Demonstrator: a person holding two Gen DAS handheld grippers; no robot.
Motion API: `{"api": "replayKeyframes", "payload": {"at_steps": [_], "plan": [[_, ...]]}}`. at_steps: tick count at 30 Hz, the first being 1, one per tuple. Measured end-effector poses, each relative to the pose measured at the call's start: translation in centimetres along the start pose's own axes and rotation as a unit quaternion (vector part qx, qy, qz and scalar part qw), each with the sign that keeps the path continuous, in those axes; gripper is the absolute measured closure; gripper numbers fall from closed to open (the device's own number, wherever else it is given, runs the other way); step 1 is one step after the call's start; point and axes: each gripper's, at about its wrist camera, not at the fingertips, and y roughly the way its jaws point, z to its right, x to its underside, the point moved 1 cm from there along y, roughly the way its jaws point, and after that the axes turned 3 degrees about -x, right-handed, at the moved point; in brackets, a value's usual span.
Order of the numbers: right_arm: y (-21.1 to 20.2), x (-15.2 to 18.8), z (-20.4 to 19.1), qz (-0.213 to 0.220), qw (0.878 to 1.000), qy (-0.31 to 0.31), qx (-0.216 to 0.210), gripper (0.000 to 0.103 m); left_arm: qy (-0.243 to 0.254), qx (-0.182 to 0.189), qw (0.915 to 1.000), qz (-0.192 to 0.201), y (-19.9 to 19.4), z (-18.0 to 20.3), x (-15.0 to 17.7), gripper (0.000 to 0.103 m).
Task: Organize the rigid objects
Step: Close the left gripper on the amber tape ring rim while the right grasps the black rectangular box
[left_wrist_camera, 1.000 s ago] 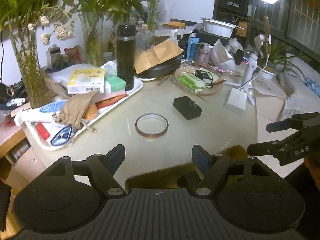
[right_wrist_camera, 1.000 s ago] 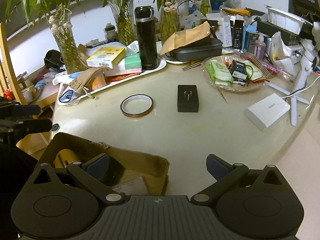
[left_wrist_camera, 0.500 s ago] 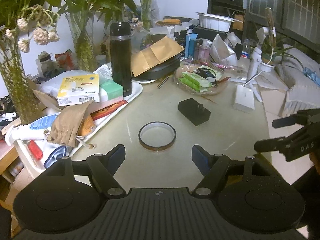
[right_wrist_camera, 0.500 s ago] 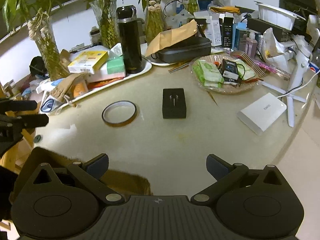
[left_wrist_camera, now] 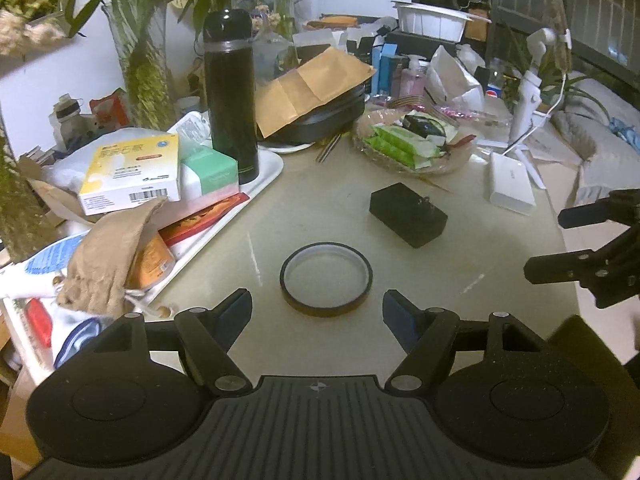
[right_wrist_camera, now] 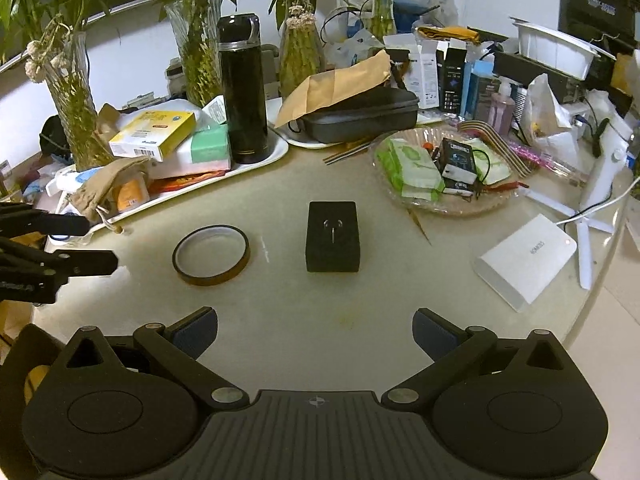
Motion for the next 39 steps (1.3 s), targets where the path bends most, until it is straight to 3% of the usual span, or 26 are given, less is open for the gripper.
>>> {"api": "replayKeyframes", "payload": {"at_steps": [8, 13, 16, 24, 28, 39], "plan": [[1.8, -0.9, 0.4, 0.000, 1.000, -0.006, 0.003, 0.000, 0.023, 0.000, 0.9997, 0.002, 2.5, -0.7, -0.6, 0.040], [2.4, -1.3, 0.6, 0.004, 1.000, -0.005, -0.001, 0.000, 0.022, 0.004, 0.9996, -0.016, 4.5, -1.6, -0.8, 0.043], [2.9, -1.6, 0.6, 0.004, 1.000, -0.007, -0.001, 0.000, 0.029, 0.008, 0.9992, -0.028, 5.6, -1.8, -1.0, 0.051], [4.4, -2.3, 1.1, -0.001, 1.000, -0.013, 0.002, 0.000, 0.033, 0.013, 0.9980, -0.052, 8.2, -2.3, -1.6, 0.055], [5.2, -2.7, 1.3, -0.004, 1.000, -0.015, 0.002, 0.000, 0.044, 0.011, 0.9969, -0.064, 9.5, -2.2, -1.7, 0.065], [7.8, -3.9, 1.9, -0.007, 1.000, -0.013, -0.006, 0.000, 0.053, 0.019, 0.9941, -0.093, 11.5, -1.8, -1.8, 0.074]]}}
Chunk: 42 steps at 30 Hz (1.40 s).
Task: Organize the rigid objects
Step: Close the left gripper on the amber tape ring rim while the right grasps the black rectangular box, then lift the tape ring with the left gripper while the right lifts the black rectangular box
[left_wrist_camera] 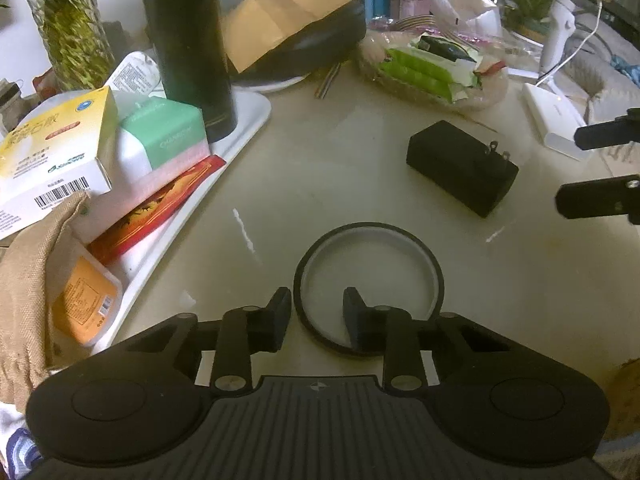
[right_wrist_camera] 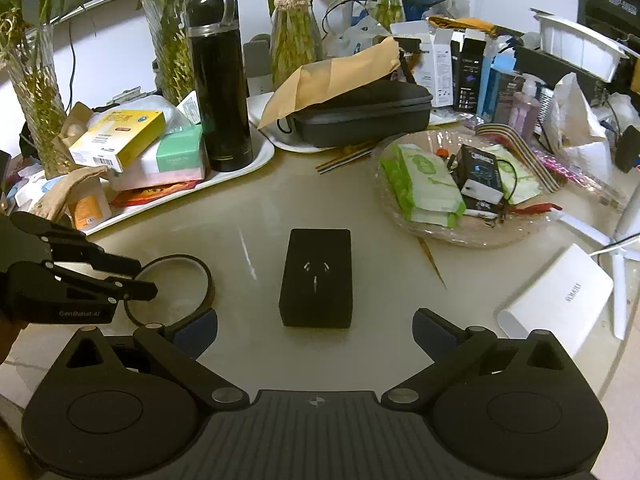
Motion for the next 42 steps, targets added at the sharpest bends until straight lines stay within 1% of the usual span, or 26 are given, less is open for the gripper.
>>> {"api": "replayKeyframes", "payload": {"at_steps": [2, 5, 12, 15, 18, 21, 23, 24, 25, 27, 28, 29, 30, 36, 40, 42], "plan": [[0.5, -0.2, -0.1, -0.001, 1.000, -0.004, -0.002, 0.000, -0.009, 0.003, 1.0000, -0.001, 0.1, -0.2, 0.0, 0.075], [1.4, -0.4, 0.1, -0.001, 1.000, 0.000, -0.003, 0.000, -0.009, 0.002, 1.0000, 0.000, 0.1, -0.2, 0.0, 0.076], [3.3, -0.7, 0.4, -0.006, 1.000, 0.005, 0.002, 0.000, -0.027, 0.000, 0.9996, 0.002, 0.0, -0.9, 0.2, 0.088], [4.1, -0.7, 0.6, -0.012, 1.000, 0.004, 0.008, 0.000, -0.023, -0.001, 0.9997, 0.002, -0.2, -0.9, 0.2, 0.090], [4.7, -0.8, 0.7, -0.013, 1.000, 0.006, 0.011, 0.000, -0.021, -0.006, 0.9998, 0.001, -0.3, -0.8, 0.3, 0.096], [5.4, -1.1, 0.8, -0.014, 1.000, 0.005, 0.013, 0.000, -0.030, -0.002, 0.9996, -0.001, -0.3, -1.0, 0.3, 0.096], [5.9, -1.1, 0.7, -0.018, 1.000, 0.002, 0.014, 0.001, -0.026, -0.002, 0.9997, -0.001, -0.4, -0.8, 0.3, 0.096], [6.0, -1.2, 0.6, -0.019, 1.000, -0.001, 0.013, 0.002, -0.024, -0.004, 0.9997, 0.000, -0.4, -0.7, 0.4, 0.096], [6.2, -1.2, 0.6, -0.020, 1.000, -0.005, 0.016, 0.007, -0.023, -0.003, 0.9997, 0.000, -0.4, -0.7, 0.4, 0.096], [6.7, -1.2, 0.5, -0.027, 0.999, -0.009, 0.020, 0.014, -0.025, -0.001, 0.9997, -0.002, -0.5, -0.7, 0.3, 0.096], [6.8, -1.1, 0.5, -0.028, 0.999, -0.008, 0.019, 0.023, -0.026, -0.001, 0.9997, -0.003, -0.5, -0.7, 0.3, 0.096], [6.9, -1.0, 0.5, -0.030, 0.999, -0.009, 0.018, 0.029, -0.025, -0.002, 0.9997, -0.002, -0.5, -0.7, 0.3, 0.096], [7.0, -0.9, 0.5, -0.033, 0.999, -0.010, 0.015, 0.046, -0.027, -0.002, 0.9996, -0.001, -0.6, -0.7, 0.2, 0.096], [5.9, -1.3, 0.6, -0.017, 1.000, -0.002, 0.018, 0.046, -0.038, 0.006, 0.9992, 0.010, -1.2, -0.9, -0.2, 0.096], [4.9, -1.9, 0.8, -0.002, 1.000, 0.011, 0.022, 0.047, -0.043, 0.002, 0.9990, 0.011, -1.5, -0.9, -0.4, 0.096], [4.4, -2.1, 0.9, 0.004, 1.000, 0.016, 0.019, 0.047, -0.037, -0.003, 0.9992, 0.013, -1.8, -0.8, -0.5, 0.096]]}}
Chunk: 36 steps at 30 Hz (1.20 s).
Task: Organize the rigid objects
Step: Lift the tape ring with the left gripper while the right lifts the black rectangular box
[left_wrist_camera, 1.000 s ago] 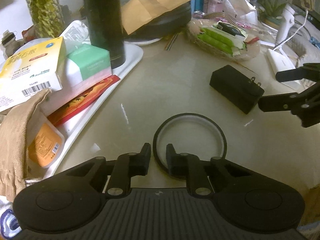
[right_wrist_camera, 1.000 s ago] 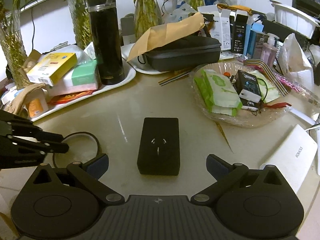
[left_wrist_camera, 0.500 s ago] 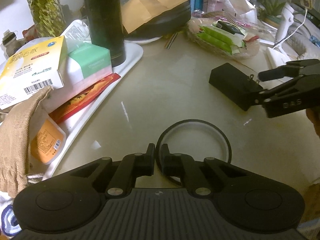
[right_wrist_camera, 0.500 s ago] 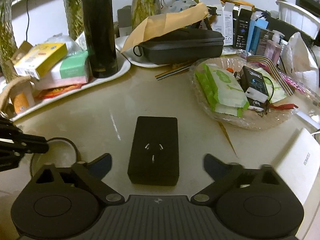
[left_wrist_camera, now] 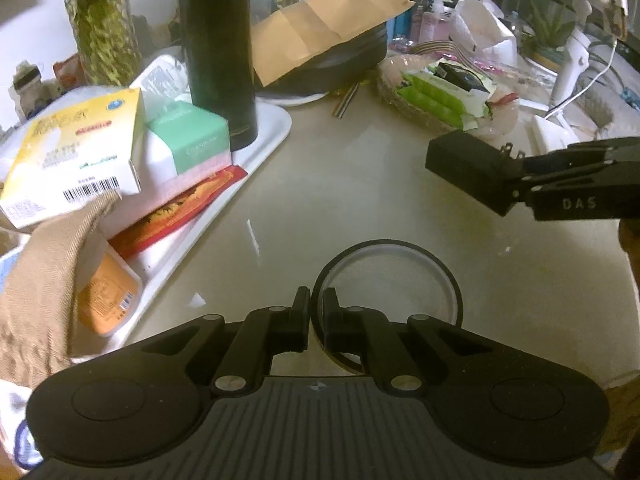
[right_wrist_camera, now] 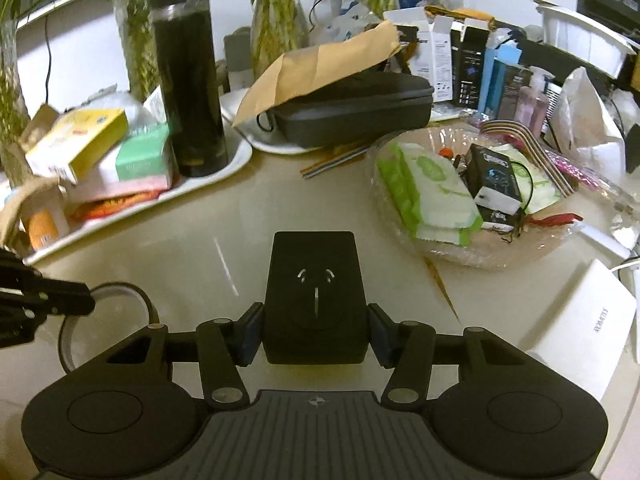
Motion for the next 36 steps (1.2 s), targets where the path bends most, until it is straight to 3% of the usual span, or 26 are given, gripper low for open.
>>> {"api": "replayKeyframes", "payload": {"at_steps": [12, 22, 36], "plan": [[-3.4, 0.2, -0.2, 0.012, 1.000, 0.008, -0.007, 0.047, -0.002, 0.024, 0.9996, 0.012, -1.9, 1.5, -0.2, 0.096], [-7.0, 1.7, -0.9, 0.014, 1.000, 0.014, -0.019, 0.047, -0.002, 0.021, 0.9990, 0.040, -5.3, 3.2, 0.4, 0.096], [-11.1, 4.7, -1.8, 0.011, 0.999, 0.024, -0.035, 0.047, -0.007, 0.020, 0.9989, 0.042, -9.3, 4.4, 1.6, 0.096]]}}
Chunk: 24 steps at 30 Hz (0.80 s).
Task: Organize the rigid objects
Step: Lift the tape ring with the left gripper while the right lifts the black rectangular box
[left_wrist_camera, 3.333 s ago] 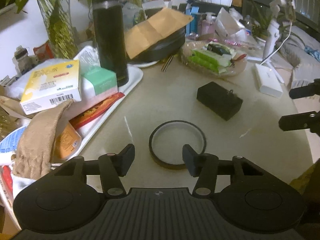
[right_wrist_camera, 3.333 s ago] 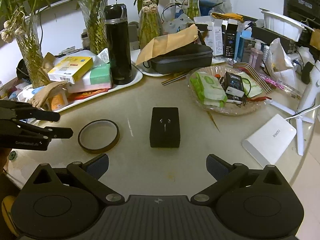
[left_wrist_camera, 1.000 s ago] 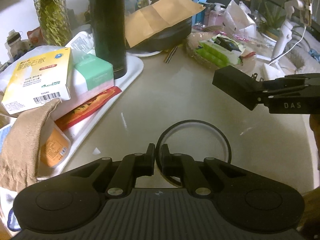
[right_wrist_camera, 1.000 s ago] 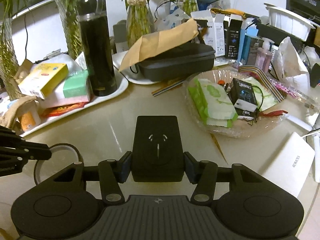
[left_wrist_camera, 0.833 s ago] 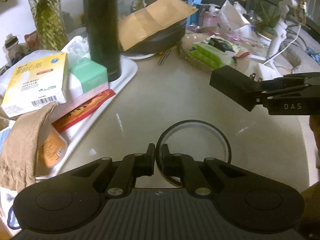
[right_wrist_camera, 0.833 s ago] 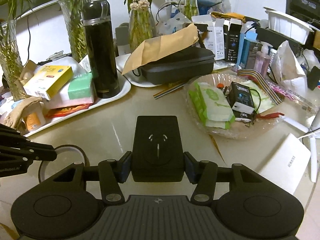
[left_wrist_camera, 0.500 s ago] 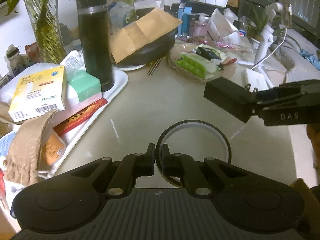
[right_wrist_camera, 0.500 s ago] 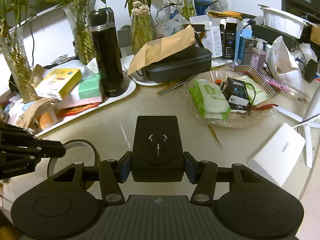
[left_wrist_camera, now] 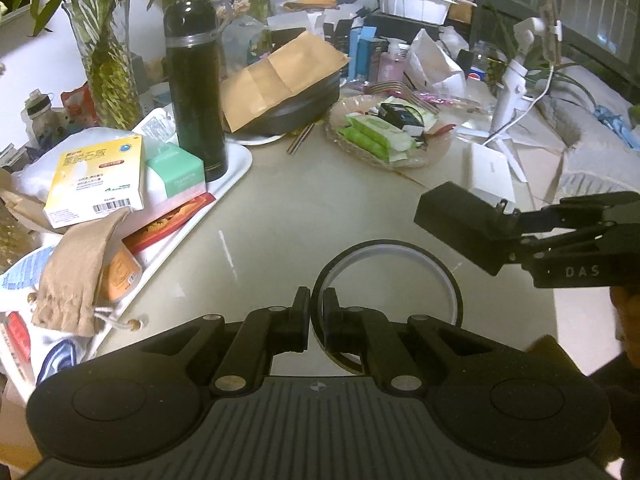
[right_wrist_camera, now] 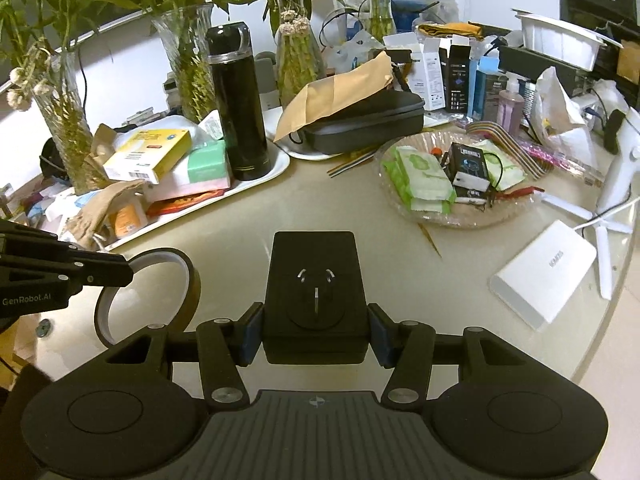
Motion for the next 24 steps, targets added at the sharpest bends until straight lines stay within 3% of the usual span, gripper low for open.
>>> {"api": "replayKeyframes", "payload": {"at_steps": [24], "plan": [[-9.5, 3.5, -3.7, 0.023, 0.999, -0.009, -0.026, 0.047, 0.014, 0.012, 0.9998, 0.004, -8.1, 3.6, 3.9, 0.096]]}}
